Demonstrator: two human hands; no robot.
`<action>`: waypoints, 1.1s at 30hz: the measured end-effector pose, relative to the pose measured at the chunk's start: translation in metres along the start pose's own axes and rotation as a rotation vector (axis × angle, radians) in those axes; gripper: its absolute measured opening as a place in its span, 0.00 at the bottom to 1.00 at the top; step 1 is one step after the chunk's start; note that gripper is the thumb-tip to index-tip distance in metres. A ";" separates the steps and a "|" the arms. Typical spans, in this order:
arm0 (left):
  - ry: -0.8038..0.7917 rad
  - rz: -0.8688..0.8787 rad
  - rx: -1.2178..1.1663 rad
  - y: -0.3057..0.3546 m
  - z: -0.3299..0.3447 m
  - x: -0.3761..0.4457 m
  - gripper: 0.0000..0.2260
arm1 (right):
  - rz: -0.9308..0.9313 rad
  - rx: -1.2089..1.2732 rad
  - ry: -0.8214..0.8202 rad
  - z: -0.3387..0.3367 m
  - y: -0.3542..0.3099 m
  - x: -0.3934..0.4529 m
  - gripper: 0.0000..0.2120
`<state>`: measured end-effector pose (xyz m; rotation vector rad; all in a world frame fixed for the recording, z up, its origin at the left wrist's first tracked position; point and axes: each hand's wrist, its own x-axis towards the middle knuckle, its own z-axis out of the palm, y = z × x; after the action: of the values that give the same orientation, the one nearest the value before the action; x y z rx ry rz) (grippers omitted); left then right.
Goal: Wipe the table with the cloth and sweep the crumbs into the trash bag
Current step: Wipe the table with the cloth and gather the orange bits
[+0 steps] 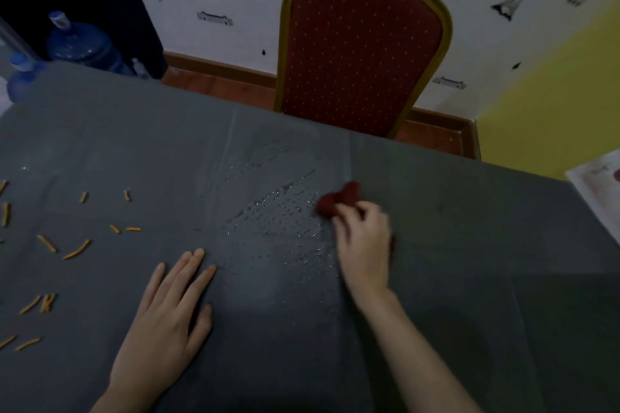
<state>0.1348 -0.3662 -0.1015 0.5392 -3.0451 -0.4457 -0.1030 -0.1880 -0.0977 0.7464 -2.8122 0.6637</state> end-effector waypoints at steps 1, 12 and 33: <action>-0.001 0.000 0.000 0.000 0.000 0.000 0.27 | -0.154 0.047 -0.054 0.002 -0.015 -0.011 0.11; 0.027 0.008 -0.034 -0.003 0.004 0.000 0.26 | 0.055 -0.209 -0.005 -0.049 0.120 0.028 0.12; 0.025 0.002 -0.022 -0.002 0.002 0.000 0.26 | 0.148 -0.001 0.017 -0.013 0.058 0.034 0.12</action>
<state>0.1350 -0.3673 -0.1044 0.5359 -3.0132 -0.4689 -0.1608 -0.1516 -0.0993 0.5333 -2.8722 0.6882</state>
